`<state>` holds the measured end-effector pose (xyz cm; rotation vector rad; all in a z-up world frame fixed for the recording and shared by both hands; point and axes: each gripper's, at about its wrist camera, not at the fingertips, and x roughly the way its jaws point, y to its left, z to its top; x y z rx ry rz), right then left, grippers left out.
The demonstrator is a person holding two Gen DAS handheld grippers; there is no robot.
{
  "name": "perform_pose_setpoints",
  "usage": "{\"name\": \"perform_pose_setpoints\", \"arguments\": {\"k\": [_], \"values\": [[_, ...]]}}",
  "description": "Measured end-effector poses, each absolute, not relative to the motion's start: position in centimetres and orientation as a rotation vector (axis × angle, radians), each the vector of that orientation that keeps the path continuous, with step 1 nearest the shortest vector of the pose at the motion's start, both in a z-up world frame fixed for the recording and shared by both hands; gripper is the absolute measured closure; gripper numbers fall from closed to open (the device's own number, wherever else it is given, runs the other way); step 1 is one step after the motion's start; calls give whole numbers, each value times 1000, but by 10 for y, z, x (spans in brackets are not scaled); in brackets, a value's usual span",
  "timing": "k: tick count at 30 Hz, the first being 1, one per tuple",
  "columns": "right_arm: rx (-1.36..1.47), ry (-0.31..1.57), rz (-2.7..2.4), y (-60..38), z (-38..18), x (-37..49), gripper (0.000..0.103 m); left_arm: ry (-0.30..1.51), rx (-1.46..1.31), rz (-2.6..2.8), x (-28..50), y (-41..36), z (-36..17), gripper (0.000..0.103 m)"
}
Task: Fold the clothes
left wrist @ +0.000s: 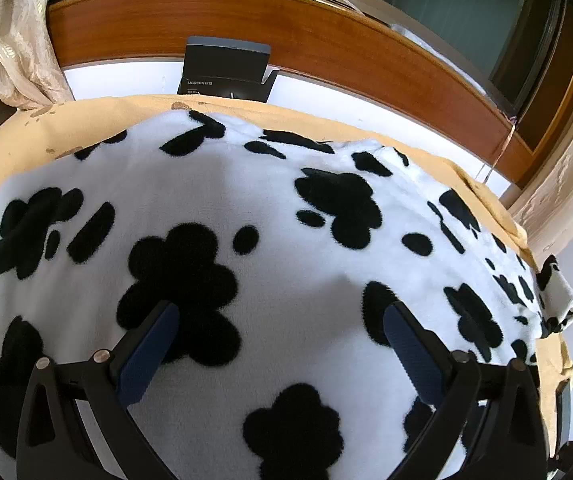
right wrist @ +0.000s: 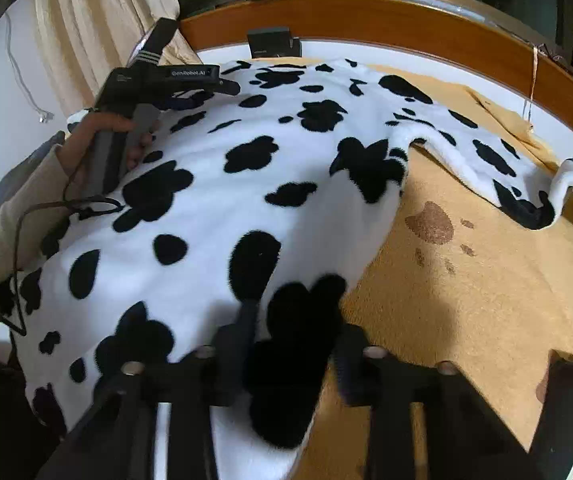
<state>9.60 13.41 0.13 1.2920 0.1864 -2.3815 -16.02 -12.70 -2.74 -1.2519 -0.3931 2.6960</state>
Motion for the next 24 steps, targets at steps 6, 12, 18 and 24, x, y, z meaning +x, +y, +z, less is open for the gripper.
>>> {"name": "perform_pose_setpoints", "arguments": {"k": [6, 12, 18, 24], "values": [[1353, 233, -2534, 173, 13, 112, 86, -424, -1234, 2680, -159, -130, -27, 1], [1250, 176, -2619, 189, 18, 129, 81, -356, -1309, 2624, -149, -128, -22, 1], [940, 274, -2550, 142, 53, 151, 12, -458, -1379, 2472, -97, -143, -12, 0], [949, 329, -2298, 71, 41, 139, 12, -376, -1381, 2386, -19, -155, -10, 0]]}}
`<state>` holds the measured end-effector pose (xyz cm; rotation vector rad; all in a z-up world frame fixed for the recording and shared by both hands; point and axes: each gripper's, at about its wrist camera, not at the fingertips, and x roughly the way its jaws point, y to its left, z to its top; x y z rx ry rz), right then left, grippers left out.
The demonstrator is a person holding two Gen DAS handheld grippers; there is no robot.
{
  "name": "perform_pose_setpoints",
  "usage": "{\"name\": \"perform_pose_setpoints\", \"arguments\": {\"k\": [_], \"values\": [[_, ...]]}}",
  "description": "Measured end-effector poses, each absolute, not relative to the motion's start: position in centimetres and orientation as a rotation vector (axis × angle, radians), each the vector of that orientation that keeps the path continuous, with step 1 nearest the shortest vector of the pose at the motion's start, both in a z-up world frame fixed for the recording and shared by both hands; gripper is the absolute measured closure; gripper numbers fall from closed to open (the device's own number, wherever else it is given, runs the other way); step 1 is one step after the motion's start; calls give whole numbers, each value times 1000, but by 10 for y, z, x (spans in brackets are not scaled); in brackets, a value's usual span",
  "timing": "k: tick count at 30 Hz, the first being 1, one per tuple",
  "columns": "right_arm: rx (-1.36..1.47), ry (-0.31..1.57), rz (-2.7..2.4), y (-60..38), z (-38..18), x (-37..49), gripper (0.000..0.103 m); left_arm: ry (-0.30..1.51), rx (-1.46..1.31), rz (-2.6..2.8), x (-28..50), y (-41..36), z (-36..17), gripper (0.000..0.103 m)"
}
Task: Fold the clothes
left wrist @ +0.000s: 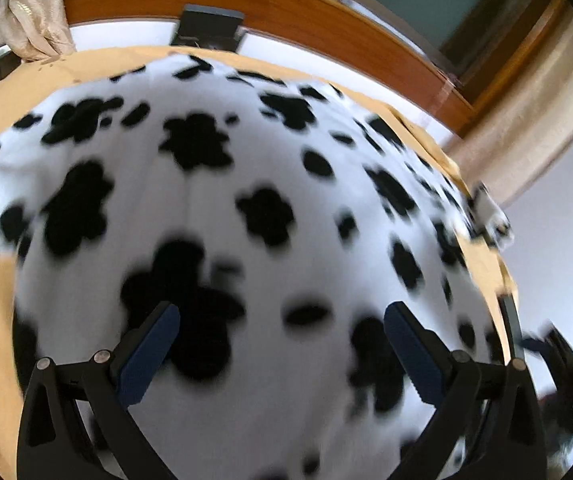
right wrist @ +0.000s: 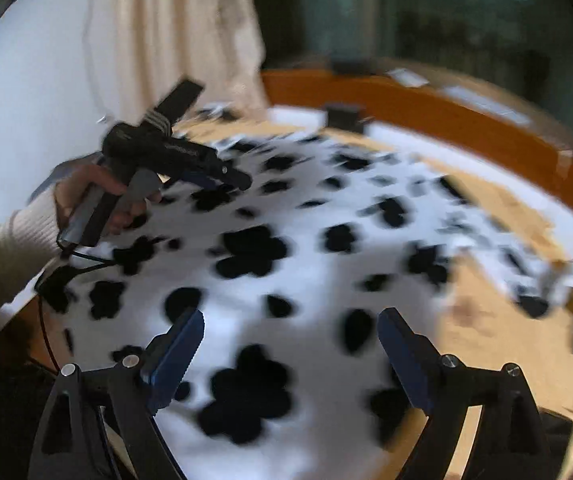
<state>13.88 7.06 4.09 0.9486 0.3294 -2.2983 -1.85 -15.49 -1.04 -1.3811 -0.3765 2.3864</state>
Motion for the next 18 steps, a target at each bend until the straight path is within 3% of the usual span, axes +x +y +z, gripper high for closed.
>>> {"name": "perform_pose_setpoints", "arguments": {"k": [7, 15, 18], "values": [[1210, 602, -2049, 52, -14, 137, 11, -194, -1407, 2383, 50, -165, -26, 1], [1271, 667, -2029, 85, -16, 145, 11, 255, -1319, 2458, 93, -149, -35, 1], [1272, 675, -2021, 89, -16, 149, 11, 333, -1288, 2470, 109, -153, -33, 1]]}}
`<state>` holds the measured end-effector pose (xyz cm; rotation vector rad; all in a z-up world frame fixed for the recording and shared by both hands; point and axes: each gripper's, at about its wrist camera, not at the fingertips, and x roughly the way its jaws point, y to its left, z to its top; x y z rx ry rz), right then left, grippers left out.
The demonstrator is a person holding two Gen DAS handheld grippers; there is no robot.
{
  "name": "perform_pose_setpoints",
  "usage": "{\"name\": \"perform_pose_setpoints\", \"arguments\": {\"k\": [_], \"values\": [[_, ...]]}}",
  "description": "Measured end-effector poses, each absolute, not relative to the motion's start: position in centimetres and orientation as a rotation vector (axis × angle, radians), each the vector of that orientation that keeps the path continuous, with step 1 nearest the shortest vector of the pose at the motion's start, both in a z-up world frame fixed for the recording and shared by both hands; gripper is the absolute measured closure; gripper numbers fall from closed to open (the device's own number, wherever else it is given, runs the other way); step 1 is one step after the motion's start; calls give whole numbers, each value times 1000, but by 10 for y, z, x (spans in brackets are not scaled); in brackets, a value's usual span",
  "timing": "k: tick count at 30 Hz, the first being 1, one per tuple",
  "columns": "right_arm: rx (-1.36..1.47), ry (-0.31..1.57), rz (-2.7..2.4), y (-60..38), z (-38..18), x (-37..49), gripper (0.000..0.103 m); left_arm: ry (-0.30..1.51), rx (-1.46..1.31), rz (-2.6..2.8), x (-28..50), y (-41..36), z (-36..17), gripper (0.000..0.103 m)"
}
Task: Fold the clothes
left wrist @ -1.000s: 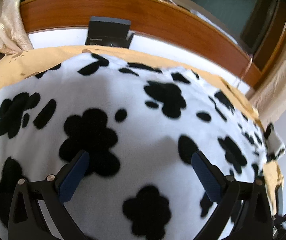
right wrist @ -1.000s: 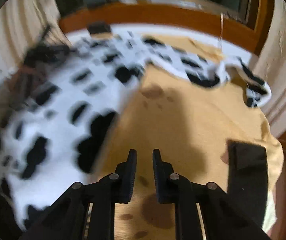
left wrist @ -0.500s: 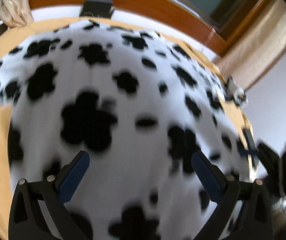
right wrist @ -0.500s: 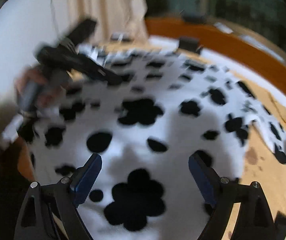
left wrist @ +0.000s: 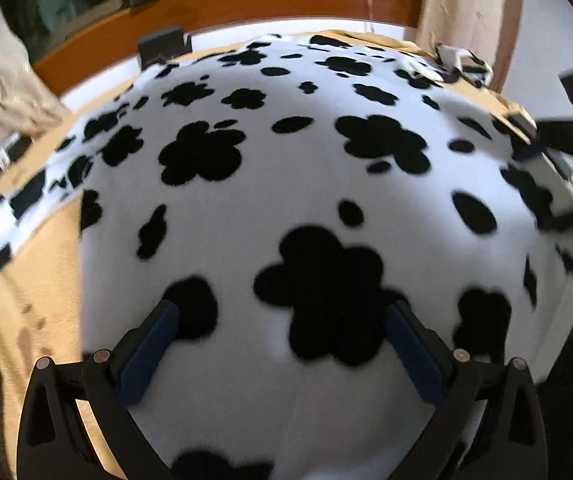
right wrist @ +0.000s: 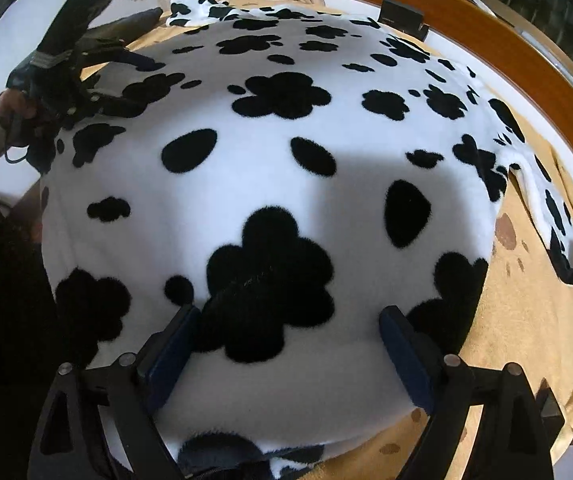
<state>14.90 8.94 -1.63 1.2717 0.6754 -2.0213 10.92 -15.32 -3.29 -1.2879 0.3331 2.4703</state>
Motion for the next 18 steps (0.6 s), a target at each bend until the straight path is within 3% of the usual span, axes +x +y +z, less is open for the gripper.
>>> {"name": "perform_pose_setpoints", "arguments": {"k": [7, 11, 18], "values": [[1189, 752, -2054, 74, 5, 157, 11, 225, -1269, 2538, 128, -184, 3, 1], [1042, 600, -2111, 46, 27, 158, 11, 139, -1297, 2598, 129, -204, 8, 1], [1128, 570, -2011, 13, -16, 155, 11, 168, -1423, 2578, 135, -202, -25, 1]]}}
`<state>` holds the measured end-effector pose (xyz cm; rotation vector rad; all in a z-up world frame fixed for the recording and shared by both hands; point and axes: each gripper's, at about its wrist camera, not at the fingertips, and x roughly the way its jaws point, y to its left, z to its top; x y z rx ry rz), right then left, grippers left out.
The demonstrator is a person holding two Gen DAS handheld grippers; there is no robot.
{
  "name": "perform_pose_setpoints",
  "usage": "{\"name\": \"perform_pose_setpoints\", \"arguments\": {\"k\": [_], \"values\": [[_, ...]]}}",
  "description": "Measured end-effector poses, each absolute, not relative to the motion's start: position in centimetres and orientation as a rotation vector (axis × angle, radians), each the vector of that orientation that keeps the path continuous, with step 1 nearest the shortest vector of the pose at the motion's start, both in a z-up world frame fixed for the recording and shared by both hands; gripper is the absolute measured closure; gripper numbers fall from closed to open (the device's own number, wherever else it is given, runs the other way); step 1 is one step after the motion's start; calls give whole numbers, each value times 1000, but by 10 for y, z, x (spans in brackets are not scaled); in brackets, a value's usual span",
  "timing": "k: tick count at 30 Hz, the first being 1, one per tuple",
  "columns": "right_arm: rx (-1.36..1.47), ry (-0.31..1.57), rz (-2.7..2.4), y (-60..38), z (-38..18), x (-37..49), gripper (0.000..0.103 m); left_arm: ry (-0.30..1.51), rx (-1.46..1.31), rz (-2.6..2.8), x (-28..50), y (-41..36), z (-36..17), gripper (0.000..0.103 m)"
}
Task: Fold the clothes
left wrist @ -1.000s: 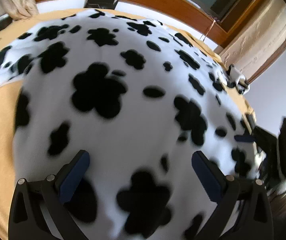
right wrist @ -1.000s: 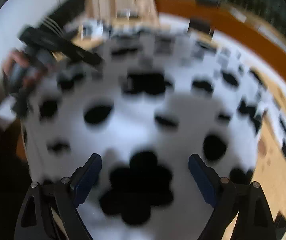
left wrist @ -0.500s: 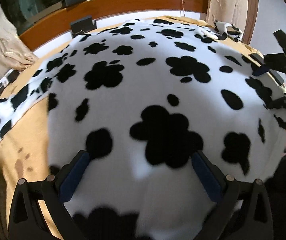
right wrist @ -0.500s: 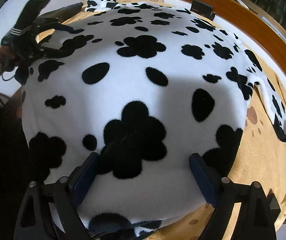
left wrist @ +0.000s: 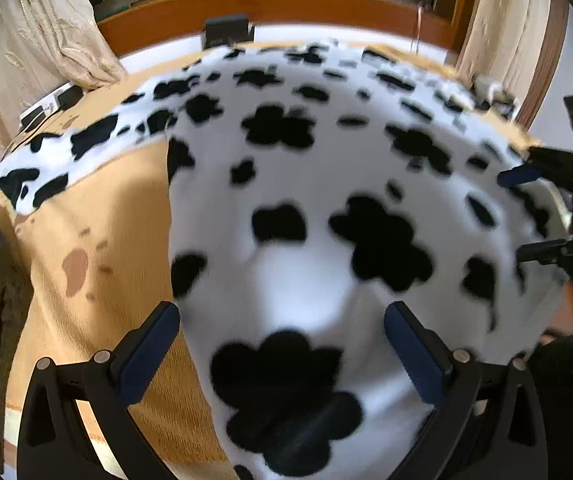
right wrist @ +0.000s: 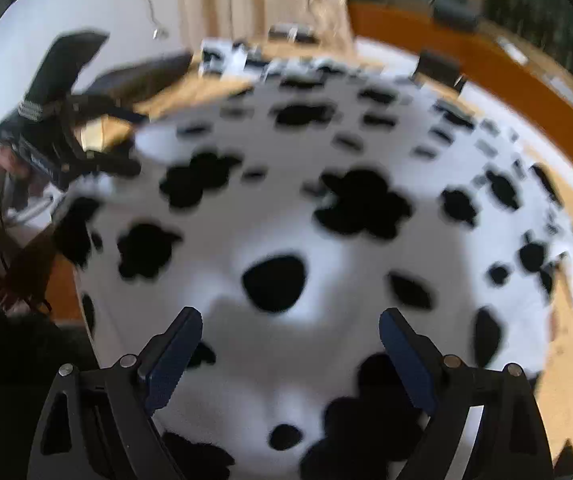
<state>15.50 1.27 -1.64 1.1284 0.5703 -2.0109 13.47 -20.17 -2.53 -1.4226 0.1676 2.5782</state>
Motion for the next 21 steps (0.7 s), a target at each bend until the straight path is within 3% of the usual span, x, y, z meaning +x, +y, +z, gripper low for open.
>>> {"name": "perform_pose_setpoints", "arguments": {"k": [4, 10, 16, 21], "values": [[1145, 654, -1933, 25, -26, 173, 10, -21, -1422, 2565, 138, -217, -34, 1], [1149, 662, -1906, 40, -28, 181, 6, -118, -1407, 2529, 146, -225, -30, 0], [1146, 667, -1907, 38, -28, 183, 3, -525, -1344, 2297, 155, -245, -24, 0], [1138, 667, -1916, 37, -28, 183, 2, -560, -1378, 2237, 161, -238, -23, 9]]}}
